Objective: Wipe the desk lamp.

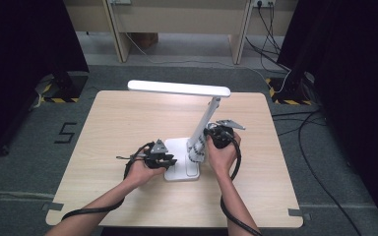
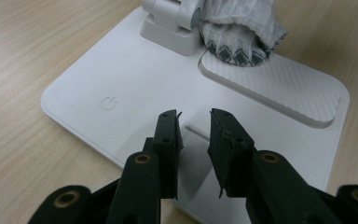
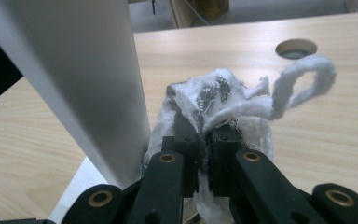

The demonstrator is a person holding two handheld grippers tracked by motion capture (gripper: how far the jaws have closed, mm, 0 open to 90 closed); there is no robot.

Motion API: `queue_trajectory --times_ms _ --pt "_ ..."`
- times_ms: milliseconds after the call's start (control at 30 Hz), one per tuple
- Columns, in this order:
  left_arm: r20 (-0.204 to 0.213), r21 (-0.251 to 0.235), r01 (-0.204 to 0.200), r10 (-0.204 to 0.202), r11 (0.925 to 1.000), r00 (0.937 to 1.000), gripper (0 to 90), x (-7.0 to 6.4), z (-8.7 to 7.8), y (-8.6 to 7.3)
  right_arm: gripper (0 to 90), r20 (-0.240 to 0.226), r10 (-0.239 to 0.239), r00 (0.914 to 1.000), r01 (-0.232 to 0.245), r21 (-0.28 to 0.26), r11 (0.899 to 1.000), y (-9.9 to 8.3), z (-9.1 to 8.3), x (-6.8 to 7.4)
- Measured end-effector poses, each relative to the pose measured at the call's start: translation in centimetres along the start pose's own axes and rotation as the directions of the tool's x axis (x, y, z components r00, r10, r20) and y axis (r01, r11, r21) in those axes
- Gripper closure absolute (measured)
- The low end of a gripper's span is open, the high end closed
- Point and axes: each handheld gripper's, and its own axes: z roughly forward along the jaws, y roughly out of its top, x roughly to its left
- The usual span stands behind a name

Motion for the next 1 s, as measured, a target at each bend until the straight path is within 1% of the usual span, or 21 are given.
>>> queue_trajectory --times_ms 33,100,133,167,200,233,267,300,367,400,433,467,533,567,633,700,800,833,867,900,1000 --pt "-0.001 0.000 0.000 0.000 1.0000 1.0000 71.7 0.0 0.0 0.0 85.2 -0.002 0.005 1.0000 -0.005 0.018 1.000 -0.3 0.3 0.0" --pt "-0.001 0.000 -0.002 0.002 1.0000 1.0000 71.7 0.0 0.0 0.0 85.2 -0.004 -0.003 1.0000 0.004 0.030 1.000 -0.5 0.6 -0.1" --pt "0.000 0.000 -0.001 0.001 1.0000 1.0000 71.7 0.0 0.0 0.0 85.2 -0.008 0.006 1.0000 -0.006 0.040 0.999 -0.6 0.7 -0.1" --pt "0.000 0.000 -0.001 0.001 1.0000 1.0000 71.7 0.0 0.0 0.0 85.1 -0.010 -0.001 1.0000 0.002 0.045 0.999 -0.7 0.9 -0.2" --pt "0.000 0.000 -0.001 0.001 1.0000 1.0000 71.7 0.0 0.0 0.0 85.1 -0.010 -0.003 0.9999 0.004 0.049 0.999 -0.8 0.9 -0.2" --pt "0.000 0.000 -0.001 0.001 1.0000 1.0000 71.7 0.0 0.0 0.0 85.1 -0.011 0.007 0.9999 -0.006 0.060 0.998 -0.8 1.0 -0.1" --pt "0.000 0.000 -0.001 0.001 1.0000 1.0000 71.7 0.0 0.0 0.0 85.1 -0.012 0.005 0.9999 -0.004 0.067 0.998 -0.9 1.1 -0.1" --pt "-0.001 0.000 -0.002 0.002 1.0000 1.0000 71.7 0.0 0.0 0.0 85.1 -0.013 -0.010 0.9999 0.011 0.071 0.997 -1.0 1.2 -0.3" --pt "-0.001 0.000 -0.003 0.003 1.0000 1.0000 71.8 0.0 0.0 0.0 85.1 -0.015 -0.003 0.9999 0.005 0.087 0.996 -1.1 1.2 -0.3" --pt "-0.001 0.000 -0.004 0.004 1.0000 1.0000 71.8 0.0 0.0 0.0 85.1 -0.014 -0.003 0.9999 0.004 0.091 0.996 -1.1 1.3 -0.3" --pt "-0.001 0.000 -0.004 0.004 1.0000 1.0000 71.9 0.0 0.0 0.0 85.1 -0.014 -0.011 0.9998 0.013 0.098 0.995 -1.2 1.3 -0.3" --pt "-0.001 0.002 -0.006 0.006 1.0000 1.0000 71.9 0.0 0.0 0.0 85.1 -0.015 -0.006 0.9999 0.008 0.106 0.994 -1.3 1.4 -0.3" --pt "-0.002 0.002 -0.007 0.007 1.0000 1.0000 72.0 0.0 0.0 0.0 85.1 -0.017 -0.013 0.9998 0.015 0.113 0.993 -1.5 1.4 -0.4" --pt "-0.001 0.001 -0.005 0.005 1.0000 1.0000 72.0 0.0 0.0 0.0 85.1 -0.015 -0.005 0.9999 0.007 0.119 0.993 -1.6 1.4 -0.3" --pt "-0.001 0.001 -0.004 0.004 1.0000 1.0000 72.0 0.0 0.0 0.0 85.1 -0.017 -0.006 0.9998 0.008 0.125 0.992 -1.7 1.5 -0.3" --pt "-0.001 0.001 -0.003 0.003 1.0000 1.0000 72.0 0.0 0.0 0.0 85.1 -0.023 -0.017 0.9996 0.020 0.152 0.988 -2.1 1.6 -0.3" --pt "0.000 0.000 -0.002 0.002 1.0000 1.0000 71.9 0.0 0.0 0.0 85.2 -0.030 -0.022 0.9993 0.027 0.168 0.985 -2.4 1.6 -0.4" --pt "-0.001 0.000 -0.003 0.003 1.0000 1.0000 71.9 0.0 0.0 0.0 85.2 -0.035 -0.036 0.9987 0.042 0.176 0.984 -2.4 1.6 -0.4" --pt "-0.001 0.000 -0.003 0.003 1.0000 1.0000 71.9 0.0 0.0 0.0 85.2 -0.035 -0.036 0.9987 0.042 0.176 0.984 -2.4 1.6 -0.4" --pt "-0.002 0.000 -0.002 0.002 1.0000 1.0000 71.9 0.0 0.0 0.0 85.2 -0.039 -0.033 0.9987 0.040 0.189 0.981 -2.6 1.5 -0.3" --pt "-0.003 0.000 -0.002 0.002 1.0000 1.0000 71.9 0.0 0.0 0.0 85.2 -0.048 -0.047 0.9978 0.055 0.202 0.978 -2.7 1.4 -0.3"
